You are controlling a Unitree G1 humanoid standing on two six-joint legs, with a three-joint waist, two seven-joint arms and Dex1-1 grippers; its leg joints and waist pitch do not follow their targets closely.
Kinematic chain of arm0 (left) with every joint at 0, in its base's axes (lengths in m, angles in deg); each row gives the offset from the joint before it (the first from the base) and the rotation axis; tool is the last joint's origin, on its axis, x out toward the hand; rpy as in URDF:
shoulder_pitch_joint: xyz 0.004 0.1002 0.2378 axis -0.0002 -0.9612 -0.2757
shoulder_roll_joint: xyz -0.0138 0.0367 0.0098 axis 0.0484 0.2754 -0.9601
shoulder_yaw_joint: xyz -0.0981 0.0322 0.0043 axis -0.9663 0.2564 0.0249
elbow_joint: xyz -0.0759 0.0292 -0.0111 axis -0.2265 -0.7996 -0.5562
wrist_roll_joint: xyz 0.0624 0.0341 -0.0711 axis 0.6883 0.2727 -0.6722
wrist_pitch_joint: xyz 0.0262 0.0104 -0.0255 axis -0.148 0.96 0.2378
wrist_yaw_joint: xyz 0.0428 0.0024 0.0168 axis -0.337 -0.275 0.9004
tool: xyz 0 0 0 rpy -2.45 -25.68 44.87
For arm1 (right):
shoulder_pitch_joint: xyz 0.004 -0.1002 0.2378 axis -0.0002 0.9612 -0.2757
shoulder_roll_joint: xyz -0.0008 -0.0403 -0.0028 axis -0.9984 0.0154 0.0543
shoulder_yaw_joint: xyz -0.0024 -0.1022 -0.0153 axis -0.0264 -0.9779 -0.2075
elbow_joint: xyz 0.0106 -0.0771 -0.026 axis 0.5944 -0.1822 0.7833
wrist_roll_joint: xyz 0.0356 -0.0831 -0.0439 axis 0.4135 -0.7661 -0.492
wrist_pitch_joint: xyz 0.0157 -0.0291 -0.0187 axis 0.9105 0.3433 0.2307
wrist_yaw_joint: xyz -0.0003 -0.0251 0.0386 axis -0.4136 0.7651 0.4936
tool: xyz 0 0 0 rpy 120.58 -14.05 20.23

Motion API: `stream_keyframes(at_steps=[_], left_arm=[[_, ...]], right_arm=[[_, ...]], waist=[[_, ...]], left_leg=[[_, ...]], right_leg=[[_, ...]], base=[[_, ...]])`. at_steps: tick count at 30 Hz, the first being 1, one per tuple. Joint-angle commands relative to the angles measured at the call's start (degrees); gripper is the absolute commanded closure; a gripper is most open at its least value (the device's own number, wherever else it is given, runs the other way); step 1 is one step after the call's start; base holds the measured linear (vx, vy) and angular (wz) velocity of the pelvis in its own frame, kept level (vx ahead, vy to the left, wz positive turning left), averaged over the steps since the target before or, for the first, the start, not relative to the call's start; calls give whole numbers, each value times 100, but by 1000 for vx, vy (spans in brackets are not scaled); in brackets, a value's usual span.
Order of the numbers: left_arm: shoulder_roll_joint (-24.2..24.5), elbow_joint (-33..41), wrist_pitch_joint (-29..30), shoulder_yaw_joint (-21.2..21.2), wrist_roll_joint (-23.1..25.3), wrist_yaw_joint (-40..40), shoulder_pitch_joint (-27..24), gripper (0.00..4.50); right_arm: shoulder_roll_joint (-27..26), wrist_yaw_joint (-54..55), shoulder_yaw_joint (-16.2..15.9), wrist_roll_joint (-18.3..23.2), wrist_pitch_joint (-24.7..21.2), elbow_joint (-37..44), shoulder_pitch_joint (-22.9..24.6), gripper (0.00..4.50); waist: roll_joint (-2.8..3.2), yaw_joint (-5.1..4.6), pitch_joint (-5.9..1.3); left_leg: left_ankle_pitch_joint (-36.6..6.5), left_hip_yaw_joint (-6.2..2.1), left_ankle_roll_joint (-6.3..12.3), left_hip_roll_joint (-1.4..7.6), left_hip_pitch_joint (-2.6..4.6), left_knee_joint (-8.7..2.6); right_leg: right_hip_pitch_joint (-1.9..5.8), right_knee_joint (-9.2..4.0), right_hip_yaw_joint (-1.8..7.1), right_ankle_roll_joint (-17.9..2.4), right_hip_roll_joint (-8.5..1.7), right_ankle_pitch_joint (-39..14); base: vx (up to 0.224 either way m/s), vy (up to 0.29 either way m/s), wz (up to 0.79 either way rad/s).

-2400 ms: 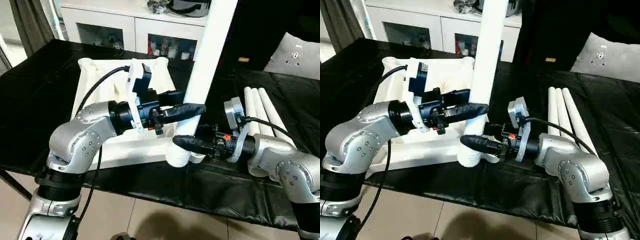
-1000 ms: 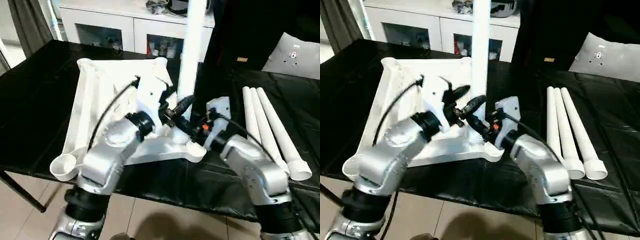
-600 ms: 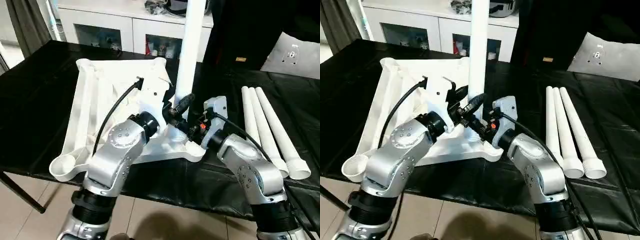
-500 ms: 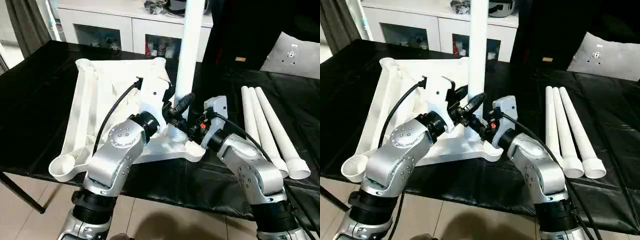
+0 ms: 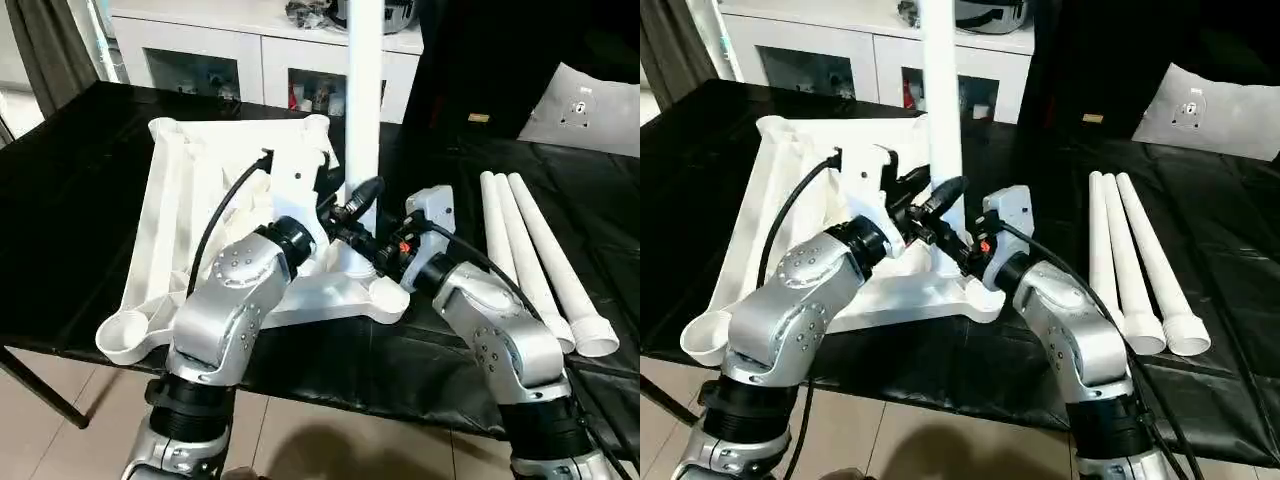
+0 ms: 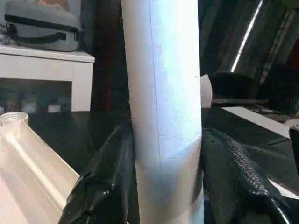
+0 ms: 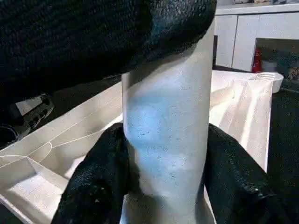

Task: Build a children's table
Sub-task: Pick table leg

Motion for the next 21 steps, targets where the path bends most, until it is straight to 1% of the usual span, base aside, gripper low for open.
stream_keyframes(at_steps=[1, 3, 4, 6, 8, 9, 10, 12, 13, 14, 15, 16, 17, 18, 19, 20, 21], left_arm=[[-50, -47, 36, -107, -38, 114, 140, 260], [-53, -54, 28, -115, -27, 125, 145, 261], [-71, -66, 34, -146, -43, 151, 152, 261], [-56, -128, 34, -203, -33, 171, 198, 261], [-38, -179, 24, -250, -34, 157, 233, 261], [-10, -221, 14, -309, -52, 136, 268, 261], [41, -274, 15, -389, -92, 96, 314, 261], [144, -354, 15, -490, -162, -11, 363, 261], [184, -387, 33, -537, -224, -83, 384, 261], [184, -387, 33, -537, -224, -83, 384, 261], [266, -433, 103, -632, -367, -241, 430, 261], [307, -446, 158, -674, -454, -339, 448, 261], [325, -450, 185, -693, -495, -385, 455, 261], [420, -469, 280, -761, -643, -586, 484, 261], [442, -477, 293, -772, -667, -628, 493, 261], [557, -487, 408, -825, -842, -868, 521, 261], [605, -492, 457, -844, -919, -965, 532, 261]], right_arm=[[20, -2, 57, 50, 14, -3, -56, 187], [12, -31, 74, 99, -19, 5, -56, 181], [6, -73, 81, 128, -27, 18, -55, 153], [37, -156, 122, 172, -18, 60, -47, 146], [60, -160, 164, 149, 56, 67, -45, 124], [77, -219, 269, 270, 33, 89, -41, 111], [142, -373, 403, 499, -75, 179, -19, 105], [222, -450, 636, 735, -144, 267, -12, 100], [255, -451, 754, 831, -180, 263, -29, 80], [255, -451, 754, 831, -180, 263, -29, 68], [287, -337, 1041, 990, -241, 198, -85, 63], [297, -239, 1180, 1031, -259, 147, -118, 61], [314, -224, 1223, 1045, -262, 123, -132, 56], [386, -158, 1402, 1121, -306, 48, -180, 42], [409, -158, 1436, 1150, -328, 41, -187, 28], [520, -106, 1549, 1244, -562, 22, -211, 20], [565, -77, 1589, 1282, -678, 22, -218, 17]], waist=[[7, 5, -388], [11, 3, -393], [17, 2, -395], [12, 3, -396], [6, 7, -392], [6, 7, -391], [9, 12, -395], [6, 24, -400], [6, 23, -399], [6, 23, -399], [4, 22, -402], [6, 27, -405], [7, 33, -407], [10, 29, -406], [13, 27, -407], [-6, 23, -403], [1, 33, -407]], left_leg=[[-520, -214, 90, 495, 90, -354], [-490, -218, 100, 498, 86, -352], [-476, -220, 111, 497, 85, -352], [-476, -219, 121, 498, 89, -351], [-484, -216, 132, 492, 84, -351], [-499, -216, 122, 494, 86, -352], [-518, -219, 137, 499, 91, -352], [-475, -222, 154, 503, 90, -352], [-436, -220, 167, 491, 90, -353], [-436, -220, 167, 491, 90, -353], [-420, -217, 177, 487, 90, -350], [-415, -205, 178, 475, 90, -343], [-402, -204, 172, 477, 97, -342], [-377, -206, 159, 475, 94, -346], [-387, -203, 144, 479, 101, -348], [-393, -200, 144, 473, 99, -346], [-349, -200, 148, 468, 104, -348]], right_leg=[[206, -450, 414, -891, -802, -147], [210, -441, 412, -890, -802, -86], [212, -438, 411, -894, -802, -39], [211, -437, 412, -899, -803, -10], [212, -444, 413, -896, -807, -41], [211, -447, 411, -889, -807, -90], [215, -446, 412, -889, -810, -105], [219, -435, 410, -867, -807, -33], [215, -432, 405, -871, -797, 29], [215, -432, 405, -871, -797, 29], [214, -430, 403, -879, -800, 29], [210, -438, 403, -896, -806, -12], [206, -435, 403, -904, -809, -26], [203, -432, 395, -931, -797, -33], [198, -427, 391, -950, -794, -58], [203, -439, 389, -944, -793, -83], [210, -426, 392, -938, -789, -68]], base=[[0, 0, 0], [0, 0, 0], [0, 0, 0], [0, 0, 0], [0, 0, 0], [0, 0, 0], [0, 0, 0], [0, 0, 0], [0, 0, 0], [0, 0, 0], [0, 0, 0], [0, 0, 0], [0, 0, 0], [0, 0, 0], [0, 0, 0], [0, 0, 0], [0, 0, 0]])
